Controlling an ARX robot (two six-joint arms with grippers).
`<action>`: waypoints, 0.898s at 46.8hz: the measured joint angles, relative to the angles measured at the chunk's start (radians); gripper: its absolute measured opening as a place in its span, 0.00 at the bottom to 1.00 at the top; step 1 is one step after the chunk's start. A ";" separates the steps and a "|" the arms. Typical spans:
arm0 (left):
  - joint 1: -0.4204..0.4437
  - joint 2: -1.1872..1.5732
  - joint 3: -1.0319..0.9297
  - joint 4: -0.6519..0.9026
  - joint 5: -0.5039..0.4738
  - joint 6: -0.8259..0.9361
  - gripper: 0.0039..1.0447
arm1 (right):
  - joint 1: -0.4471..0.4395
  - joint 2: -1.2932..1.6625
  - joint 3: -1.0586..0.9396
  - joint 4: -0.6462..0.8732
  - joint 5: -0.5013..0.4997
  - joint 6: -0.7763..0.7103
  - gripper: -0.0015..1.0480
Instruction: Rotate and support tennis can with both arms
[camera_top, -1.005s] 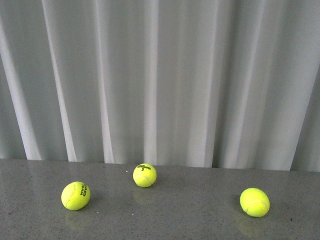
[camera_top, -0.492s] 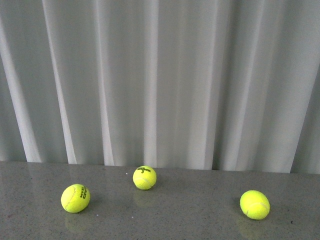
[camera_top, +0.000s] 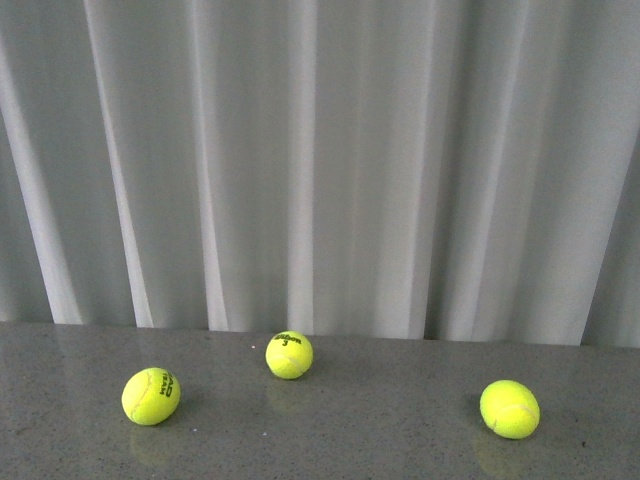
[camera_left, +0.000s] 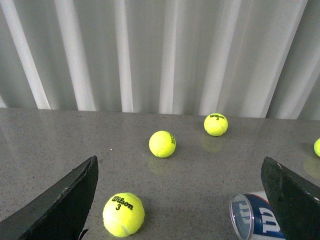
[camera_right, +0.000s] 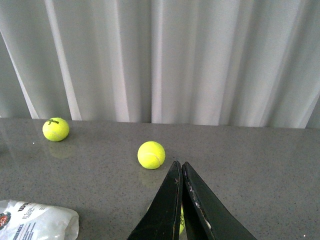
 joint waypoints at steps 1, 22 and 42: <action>0.000 0.000 0.000 0.000 0.000 0.000 0.94 | 0.000 -0.003 0.000 -0.002 0.000 0.000 0.03; 0.000 -0.001 0.000 0.000 0.000 0.000 0.94 | 0.000 -0.208 0.001 -0.214 -0.003 0.000 0.03; 0.000 -0.001 0.000 0.000 0.000 0.000 0.94 | 0.000 -0.208 0.001 -0.215 -0.003 0.000 0.49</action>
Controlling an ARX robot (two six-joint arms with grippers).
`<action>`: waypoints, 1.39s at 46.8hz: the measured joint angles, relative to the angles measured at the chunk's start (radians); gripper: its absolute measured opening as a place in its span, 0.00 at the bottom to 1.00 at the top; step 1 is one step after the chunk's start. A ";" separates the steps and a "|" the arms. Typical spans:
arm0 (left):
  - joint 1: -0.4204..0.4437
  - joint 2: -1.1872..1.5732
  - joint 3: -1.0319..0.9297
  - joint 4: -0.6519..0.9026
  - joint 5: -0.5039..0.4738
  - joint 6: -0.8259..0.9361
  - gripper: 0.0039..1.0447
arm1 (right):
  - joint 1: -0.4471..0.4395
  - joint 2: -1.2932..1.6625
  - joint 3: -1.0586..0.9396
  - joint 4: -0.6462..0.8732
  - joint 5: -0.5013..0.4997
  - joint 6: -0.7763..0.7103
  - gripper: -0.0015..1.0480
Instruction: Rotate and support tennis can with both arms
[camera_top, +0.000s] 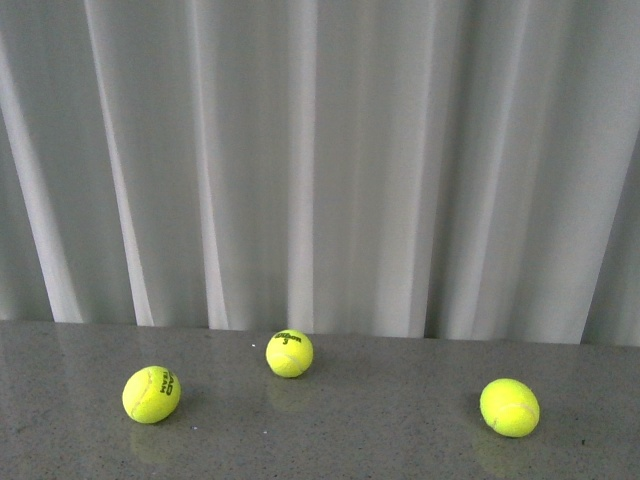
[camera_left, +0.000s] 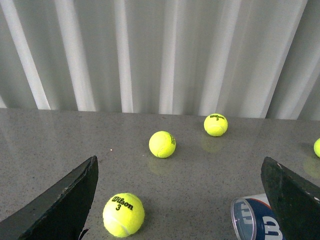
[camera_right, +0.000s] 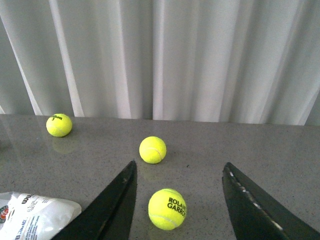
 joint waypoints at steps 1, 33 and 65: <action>0.000 0.000 0.000 0.000 0.000 0.000 0.94 | 0.000 0.000 0.000 0.000 0.000 0.000 0.54; 0.000 0.000 0.000 0.000 0.000 0.000 0.94 | 0.000 0.000 0.000 0.000 0.000 0.003 0.93; -0.022 1.411 0.376 0.405 0.632 -0.333 0.94 | 0.000 -0.002 0.000 0.000 0.000 0.003 0.93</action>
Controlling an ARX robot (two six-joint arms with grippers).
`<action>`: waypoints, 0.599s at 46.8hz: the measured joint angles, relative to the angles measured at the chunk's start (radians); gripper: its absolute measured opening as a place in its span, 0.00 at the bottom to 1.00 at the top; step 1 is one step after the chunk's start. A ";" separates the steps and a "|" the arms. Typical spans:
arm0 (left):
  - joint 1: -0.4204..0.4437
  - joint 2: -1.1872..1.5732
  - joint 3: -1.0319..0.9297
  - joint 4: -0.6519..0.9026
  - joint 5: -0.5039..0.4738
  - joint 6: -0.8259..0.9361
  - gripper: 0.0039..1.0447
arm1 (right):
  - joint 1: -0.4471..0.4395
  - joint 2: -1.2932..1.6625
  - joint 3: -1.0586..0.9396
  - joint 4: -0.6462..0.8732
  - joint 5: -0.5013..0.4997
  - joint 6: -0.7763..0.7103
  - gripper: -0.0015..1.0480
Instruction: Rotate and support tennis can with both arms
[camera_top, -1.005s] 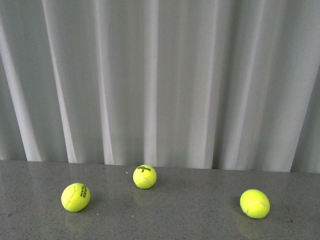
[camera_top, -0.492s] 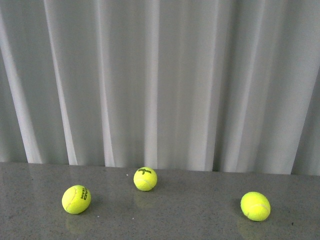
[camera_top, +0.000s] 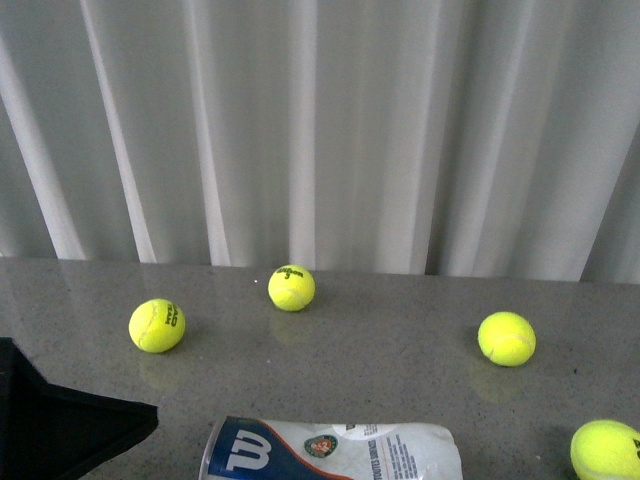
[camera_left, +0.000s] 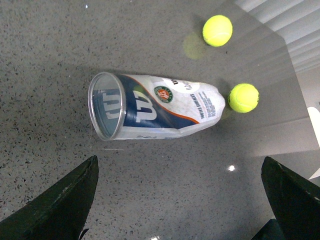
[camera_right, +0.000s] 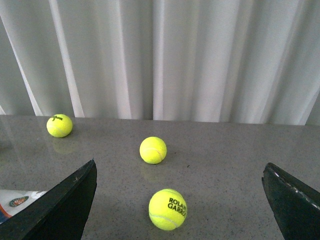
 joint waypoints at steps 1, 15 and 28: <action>0.000 0.030 0.008 0.014 0.002 -0.001 0.94 | 0.000 0.000 0.000 0.000 0.000 0.000 0.93; -0.021 0.320 0.129 0.129 -0.010 -0.013 0.94 | 0.000 0.000 0.000 0.000 0.000 0.000 0.93; -0.057 0.457 0.195 0.172 -0.007 -0.025 0.94 | 0.000 0.000 0.000 0.000 0.000 0.000 0.93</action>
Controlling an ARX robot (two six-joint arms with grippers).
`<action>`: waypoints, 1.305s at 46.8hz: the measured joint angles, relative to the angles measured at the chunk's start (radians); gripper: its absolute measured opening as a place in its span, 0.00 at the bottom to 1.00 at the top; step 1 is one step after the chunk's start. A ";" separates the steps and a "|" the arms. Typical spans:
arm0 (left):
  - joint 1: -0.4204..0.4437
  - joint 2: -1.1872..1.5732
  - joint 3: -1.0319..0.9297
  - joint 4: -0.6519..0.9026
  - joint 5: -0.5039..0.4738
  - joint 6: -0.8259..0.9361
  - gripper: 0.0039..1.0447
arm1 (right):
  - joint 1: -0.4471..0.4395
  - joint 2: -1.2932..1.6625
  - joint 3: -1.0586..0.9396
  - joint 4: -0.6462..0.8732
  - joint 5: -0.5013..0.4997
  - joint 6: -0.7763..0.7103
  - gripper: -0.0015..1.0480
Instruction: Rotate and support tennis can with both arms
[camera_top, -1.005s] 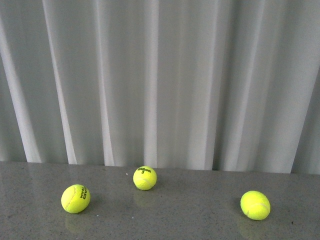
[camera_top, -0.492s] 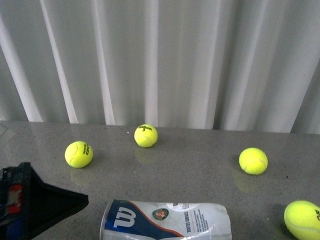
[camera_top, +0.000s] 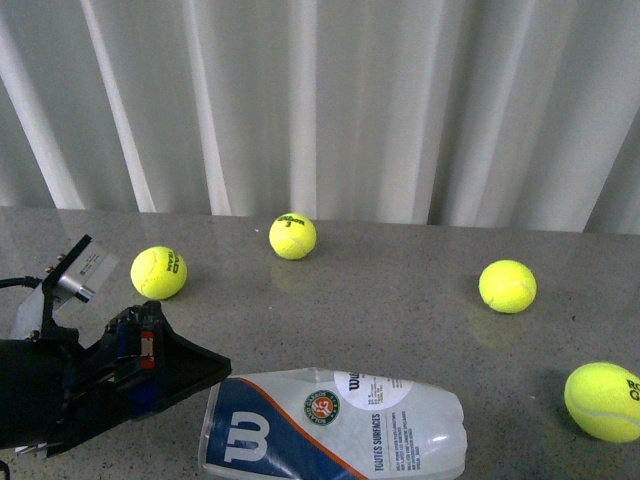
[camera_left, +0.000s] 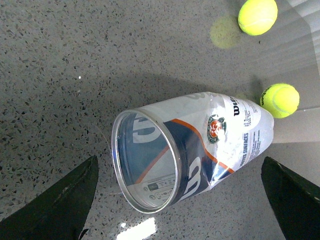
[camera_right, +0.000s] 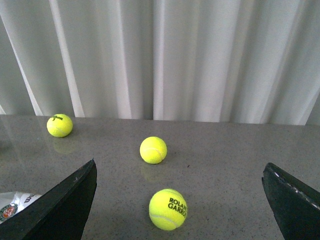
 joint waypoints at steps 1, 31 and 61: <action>-0.003 0.010 0.004 0.004 0.000 -0.003 0.94 | 0.000 0.000 0.000 0.000 0.000 0.000 0.93; -0.092 0.119 0.029 0.129 0.025 -0.097 0.94 | 0.000 0.000 0.000 0.000 0.000 0.000 0.93; -0.137 0.230 0.129 0.122 0.035 -0.231 0.27 | 0.000 0.000 0.000 0.000 0.000 0.000 0.93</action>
